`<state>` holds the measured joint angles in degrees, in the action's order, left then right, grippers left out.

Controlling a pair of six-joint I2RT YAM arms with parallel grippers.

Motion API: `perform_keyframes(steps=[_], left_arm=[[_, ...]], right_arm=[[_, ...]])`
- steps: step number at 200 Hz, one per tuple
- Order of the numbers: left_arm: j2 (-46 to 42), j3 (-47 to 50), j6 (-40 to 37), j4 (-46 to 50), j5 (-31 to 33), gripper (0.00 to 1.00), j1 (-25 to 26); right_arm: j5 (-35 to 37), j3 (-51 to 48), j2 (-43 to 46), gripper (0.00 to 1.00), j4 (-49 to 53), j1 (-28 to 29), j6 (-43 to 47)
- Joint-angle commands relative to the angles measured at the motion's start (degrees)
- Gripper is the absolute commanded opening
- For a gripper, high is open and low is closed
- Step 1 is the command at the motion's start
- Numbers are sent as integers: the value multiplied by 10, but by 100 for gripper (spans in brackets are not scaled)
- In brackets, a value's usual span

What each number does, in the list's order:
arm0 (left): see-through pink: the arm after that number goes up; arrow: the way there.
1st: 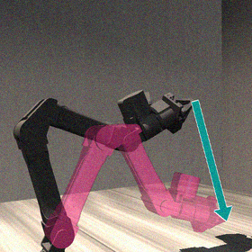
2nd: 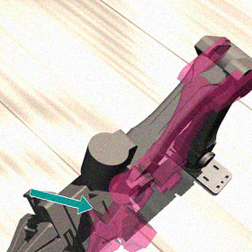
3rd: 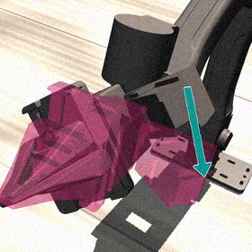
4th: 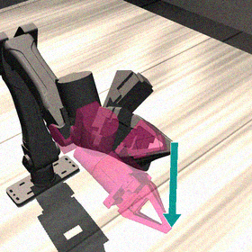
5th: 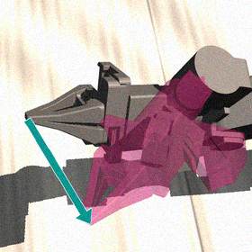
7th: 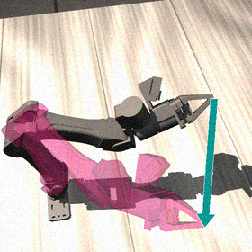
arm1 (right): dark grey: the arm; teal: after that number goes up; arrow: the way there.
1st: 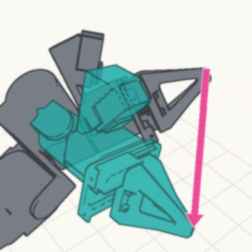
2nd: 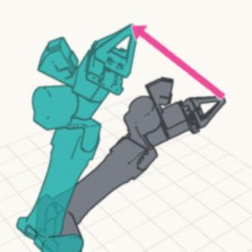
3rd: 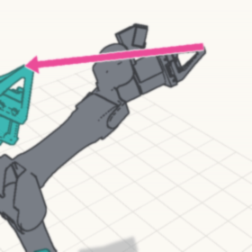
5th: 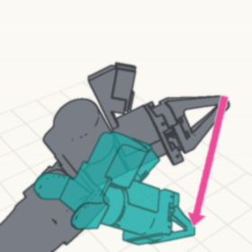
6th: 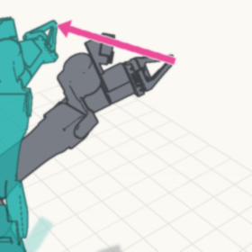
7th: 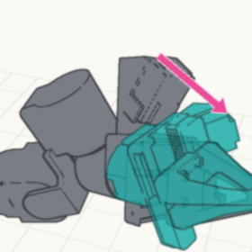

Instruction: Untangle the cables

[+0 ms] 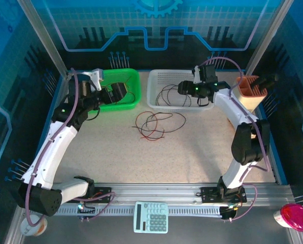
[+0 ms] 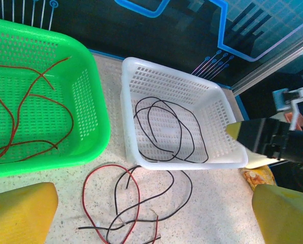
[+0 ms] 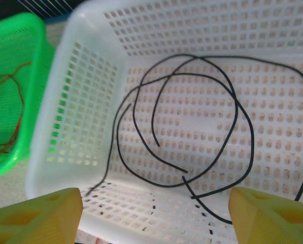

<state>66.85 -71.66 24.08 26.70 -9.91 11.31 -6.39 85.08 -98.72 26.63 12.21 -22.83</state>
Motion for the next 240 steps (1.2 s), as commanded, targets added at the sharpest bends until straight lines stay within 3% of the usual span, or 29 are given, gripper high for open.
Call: perform_keyframes(steps=[1, 36, 81, 143, 168, 197, 221, 240], left_arm=[[-18, 19, 4, -3, 12, 99, 9], [-42, 84, 16, -12, 33, 99, 17], [-68, 207, 56, -45, 64, 99, 46], [-40, 351, 237, -204, 115, 84, 114], [-6, 351, 291, -220, 180, 77, 146], [-27, 340, 288, -178, 253, 87, 144], [-56, 320, 245, -133, 255, 93, 115], [-75, 313, 223, -109, 226, 96, 64]], right_arm=[[-5, 8, 41, 76, 17, 0, 9], [-5, -50, 102, 75, 4, 51, 11], [15, -200, 193, 74, -50, 131, -36], [68, -322, 255, 74, -97, 223, -86], [65, -315, 228, 74, -109, 249, -59], [73, -221, 140, 70, -51, 292, 13], [67, -134, 58, 67, -16, 319, 60], [49, -73, -4, 62, 6, 333, 85]])
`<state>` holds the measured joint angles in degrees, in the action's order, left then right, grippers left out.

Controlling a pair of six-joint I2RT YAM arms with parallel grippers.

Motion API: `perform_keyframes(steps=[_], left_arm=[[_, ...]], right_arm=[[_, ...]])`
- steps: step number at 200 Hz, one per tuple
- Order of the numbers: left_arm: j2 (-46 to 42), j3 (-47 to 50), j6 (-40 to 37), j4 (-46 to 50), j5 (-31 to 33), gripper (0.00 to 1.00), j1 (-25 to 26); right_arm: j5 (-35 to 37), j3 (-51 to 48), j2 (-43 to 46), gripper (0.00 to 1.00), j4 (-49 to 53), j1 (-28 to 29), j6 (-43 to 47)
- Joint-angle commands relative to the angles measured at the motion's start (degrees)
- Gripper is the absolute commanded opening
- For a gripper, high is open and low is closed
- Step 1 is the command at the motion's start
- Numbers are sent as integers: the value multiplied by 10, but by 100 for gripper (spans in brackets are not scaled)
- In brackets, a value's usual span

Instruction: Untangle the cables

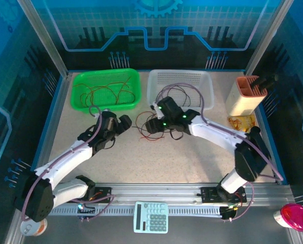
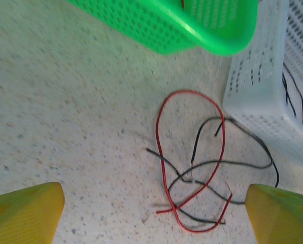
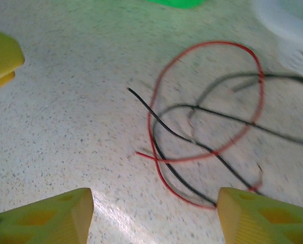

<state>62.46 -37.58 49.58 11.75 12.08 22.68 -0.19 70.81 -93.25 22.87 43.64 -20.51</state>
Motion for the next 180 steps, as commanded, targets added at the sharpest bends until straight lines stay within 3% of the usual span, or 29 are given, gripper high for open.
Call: perform_keyframes(steps=[1, 34, 73, 124, 180], left_arm=[[-32, -28, -33, 41, 4, 96, -52], [-79, -23, -55, 65, -29, 99, -134], [-124, -13, -62, 84, -56, 99, -190], [-148, 5, -54, 87, -77, 99, -202], [-151, 8, -51, 84, -86, 99, -203]], right_arm=[[-14, 73, -62, 62, 44, 20, 63], [-17, 171, -164, 59, 83, 45, 93], [81, 253, -258, 58, 107, 76, 105], [179, 348, -347, 58, 162, 100, 130], [205, 405, -394, 58, 184, 97, 137]])
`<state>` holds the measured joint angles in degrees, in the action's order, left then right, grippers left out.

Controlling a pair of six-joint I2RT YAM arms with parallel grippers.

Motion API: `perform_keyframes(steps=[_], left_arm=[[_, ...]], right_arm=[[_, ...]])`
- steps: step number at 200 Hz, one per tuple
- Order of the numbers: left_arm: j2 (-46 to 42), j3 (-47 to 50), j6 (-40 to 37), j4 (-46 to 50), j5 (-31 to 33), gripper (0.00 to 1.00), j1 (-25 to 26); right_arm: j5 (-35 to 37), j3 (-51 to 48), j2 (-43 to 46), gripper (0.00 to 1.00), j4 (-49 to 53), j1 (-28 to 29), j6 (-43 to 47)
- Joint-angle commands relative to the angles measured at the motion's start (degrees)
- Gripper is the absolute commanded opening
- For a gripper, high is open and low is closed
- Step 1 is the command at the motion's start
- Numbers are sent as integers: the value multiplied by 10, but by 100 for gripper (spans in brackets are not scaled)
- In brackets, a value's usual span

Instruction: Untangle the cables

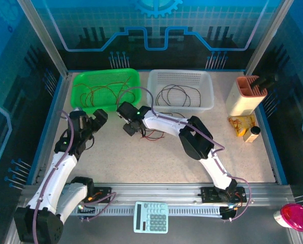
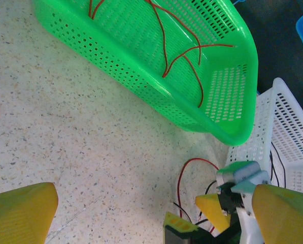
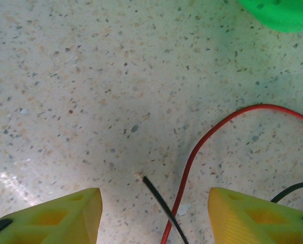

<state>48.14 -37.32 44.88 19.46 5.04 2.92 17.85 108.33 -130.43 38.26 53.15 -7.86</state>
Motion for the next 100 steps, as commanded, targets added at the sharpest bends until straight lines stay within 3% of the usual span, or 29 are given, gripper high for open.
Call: perform_keyframes(steps=[1, 46, 100], left_arm=[[-8, 6, -4, 6, -15, 99, -5], [-8, 9, -1, 0, -17, 99, -5], [-9, 15, 5, -7, -19, 99, -6]], right_arm=[[24, 30, -23, 58, 30, 2, 10], [17, 33, -48, 53, 33, -5, 7], [-2, 24, -40, 25, 30, -9, 8]])
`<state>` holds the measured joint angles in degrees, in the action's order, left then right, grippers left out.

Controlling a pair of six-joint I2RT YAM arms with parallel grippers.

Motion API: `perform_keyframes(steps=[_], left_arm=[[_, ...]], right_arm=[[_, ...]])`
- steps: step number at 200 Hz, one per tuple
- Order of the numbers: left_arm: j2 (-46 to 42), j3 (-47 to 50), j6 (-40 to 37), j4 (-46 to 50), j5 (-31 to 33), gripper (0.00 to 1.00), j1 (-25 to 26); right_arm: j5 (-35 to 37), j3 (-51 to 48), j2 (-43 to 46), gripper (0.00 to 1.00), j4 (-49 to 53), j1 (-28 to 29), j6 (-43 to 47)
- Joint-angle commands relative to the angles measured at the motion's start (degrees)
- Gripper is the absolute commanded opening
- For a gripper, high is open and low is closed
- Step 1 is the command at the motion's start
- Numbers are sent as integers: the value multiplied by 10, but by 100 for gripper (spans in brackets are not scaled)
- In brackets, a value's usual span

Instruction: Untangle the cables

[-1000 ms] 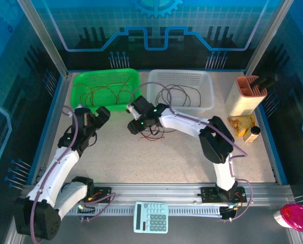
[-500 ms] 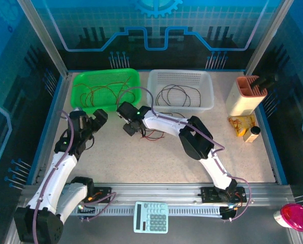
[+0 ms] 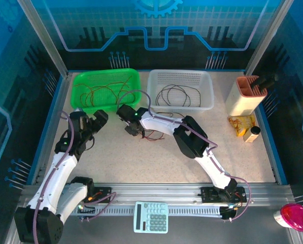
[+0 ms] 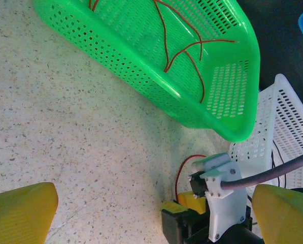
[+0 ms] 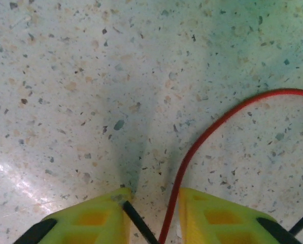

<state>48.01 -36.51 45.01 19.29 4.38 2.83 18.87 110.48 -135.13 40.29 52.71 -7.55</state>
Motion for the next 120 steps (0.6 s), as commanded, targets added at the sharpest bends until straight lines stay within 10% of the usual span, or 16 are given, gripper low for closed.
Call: perform_keyframes(steps=[1, 120], left_arm=[[-7, 7, 3, -6, -13, 99, -5], [-2, 6, 6, -18, -22, 99, -5]], right_arm=[[-12, 3, 8, 25, 10, -5, 5], [-20, -23, 55, 31, 10, -5, 4]])
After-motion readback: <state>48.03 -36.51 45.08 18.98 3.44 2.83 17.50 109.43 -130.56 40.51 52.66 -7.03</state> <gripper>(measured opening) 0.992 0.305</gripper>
